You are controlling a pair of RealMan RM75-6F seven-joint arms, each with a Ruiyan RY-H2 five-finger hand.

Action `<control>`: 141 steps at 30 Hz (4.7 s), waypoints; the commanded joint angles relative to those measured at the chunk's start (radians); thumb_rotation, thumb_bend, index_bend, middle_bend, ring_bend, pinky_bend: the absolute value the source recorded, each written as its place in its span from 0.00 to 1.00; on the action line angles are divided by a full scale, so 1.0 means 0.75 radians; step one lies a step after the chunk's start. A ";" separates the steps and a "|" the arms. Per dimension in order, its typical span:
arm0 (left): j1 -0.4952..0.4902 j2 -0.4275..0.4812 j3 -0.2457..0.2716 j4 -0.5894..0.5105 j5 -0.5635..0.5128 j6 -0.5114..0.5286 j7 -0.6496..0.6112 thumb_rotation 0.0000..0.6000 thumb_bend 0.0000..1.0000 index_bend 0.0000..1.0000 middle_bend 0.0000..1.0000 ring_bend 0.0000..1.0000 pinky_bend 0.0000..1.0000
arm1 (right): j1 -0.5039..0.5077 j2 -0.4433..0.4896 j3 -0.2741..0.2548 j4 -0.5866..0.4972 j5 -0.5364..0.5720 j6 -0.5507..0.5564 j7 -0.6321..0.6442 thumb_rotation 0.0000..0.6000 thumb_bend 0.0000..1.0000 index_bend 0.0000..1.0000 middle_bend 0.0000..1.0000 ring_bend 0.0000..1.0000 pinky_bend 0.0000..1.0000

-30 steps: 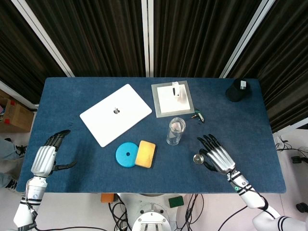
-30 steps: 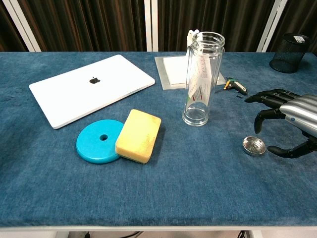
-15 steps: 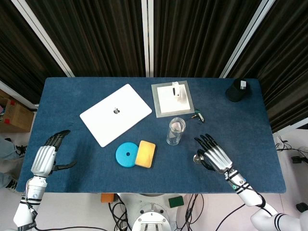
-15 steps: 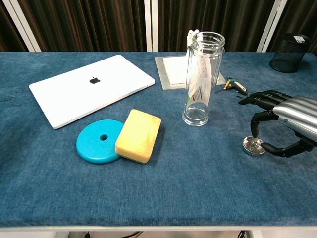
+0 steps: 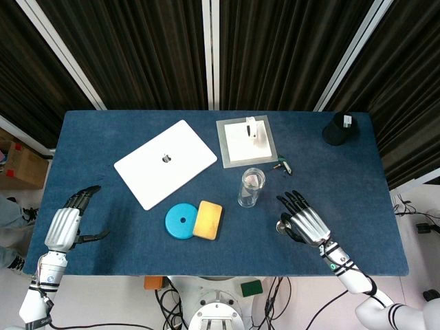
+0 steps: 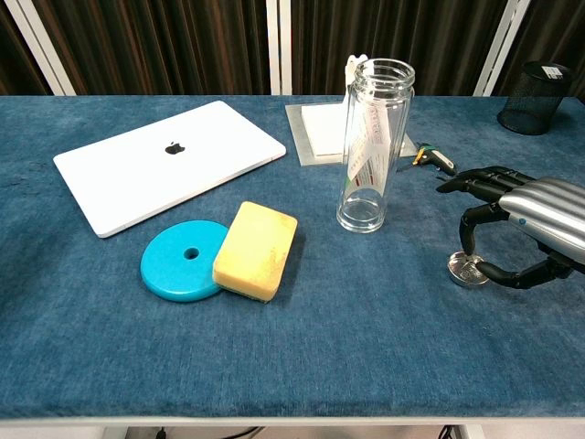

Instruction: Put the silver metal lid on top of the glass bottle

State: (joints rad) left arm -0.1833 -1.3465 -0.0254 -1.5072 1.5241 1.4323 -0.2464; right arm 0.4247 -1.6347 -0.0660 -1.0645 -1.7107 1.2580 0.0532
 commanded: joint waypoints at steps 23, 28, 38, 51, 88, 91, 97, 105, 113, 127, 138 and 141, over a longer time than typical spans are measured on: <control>0.004 -0.007 0.000 0.011 0.002 -0.008 -0.001 1.00 0.00 0.13 0.14 0.11 0.18 | 0.007 -0.011 -0.017 0.022 0.000 0.007 0.017 1.00 0.44 0.56 0.08 0.00 0.00; 0.004 -0.007 0.000 0.010 0.002 -0.009 0.000 1.00 0.00 0.13 0.14 0.11 0.18 | 0.006 -0.010 -0.018 0.023 0.002 0.010 0.017 1.00 0.44 0.57 0.08 0.00 0.00; 0.004 -0.008 0.000 0.013 0.001 -0.013 -0.003 1.00 0.00 0.13 0.14 0.11 0.18 | 0.006 -0.013 -0.018 0.026 0.004 0.015 0.023 1.00 0.44 0.59 0.08 0.00 0.00; 0.008 -0.007 0.000 0.019 0.001 -0.012 -0.011 1.00 0.00 0.13 0.14 0.11 0.18 | 0.024 0.147 0.050 -0.149 -0.029 0.168 0.066 1.00 0.44 0.64 0.08 0.00 0.00; 0.004 -0.023 -0.005 0.086 -0.017 -0.036 -0.090 1.00 0.00 0.13 0.14 0.11 0.18 | 0.659 0.825 0.438 -0.974 0.637 -0.707 -0.185 1.00 0.44 0.70 0.08 0.00 0.00; 0.007 -0.024 -0.003 0.092 -0.018 -0.036 -0.095 1.00 0.00 0.13 0.14 0.11 0.18 | 0.667 0.803 0.426 -0.961 0.657 -0.700 -0.227 1.00 0.44 0.70 0.08 0.00 0.00; 0.011 -0.022 -0.006 0.095 -0.020 -0.030 -0.101 1.00 0.00 0.13 0.14 0.11 0.18 | 0.680 0.768 0.412 -0.944 0.683 -0.692 -0.261 1.00 0.44 0.70 0.08 0.00 0.00; 0.012 -0.027 -0.006 0.103 -0.022 -0.033 -0.104 1.00 0.00 0.13 0.14 0.11 0.18 | 0.693 0.730 0.397 -0.914 0.702 -0.695 -0.269 1.00 0.44 0.70 0.08 0.00 0.00; 0.012 -0.029 -0.006 0.108 -0.021 -0.033 -0.107 1.00 0.00 0.13 0.14 0.11 0.18 | 0.700 0.709 0.391 -0.892 0.703 -0.697 -0.256 1.00 0.44 0.70 0.08 0.00 0.00; 0.012 -0.030 -0.006 0.110 -0.020 -0.035 -0.107 1.00 0.00 0.14 0.14 0.11 0.18 | 0.700 0.717 0.380 -0.881 0.667 -0.713 -0.204 1.00 0.40 0.68 0.08 0.00 0.00; 0.010 -0.027 -0.007 0.108 -0.019 -0.036 -0.106 1.00 0.00 0.14 0.14 0.11 0.18 | 0.697 0.734 0.373 -0.873 0.627 -0.726 -0.154 1.00 0.37 0.57 0.08 0.00 0.00; 0.010 -0.028 -0.006 0.109 -0.020 -0.039 -0.106 1.00 0.00 0.13 0.14 0.11 0.18 | 0.696 0.738 0.373 -0.875 0.610 -0.728 -0.133 1.00 0.36 0.53 0.08 0.00 0.00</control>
State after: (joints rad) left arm -0.1755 -1.3678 -0.0299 -1.4258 1.5093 1.4034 -0.3258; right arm 0.9469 -1.0824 0.2138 -1.7202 -1.2500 0.7126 -0.0496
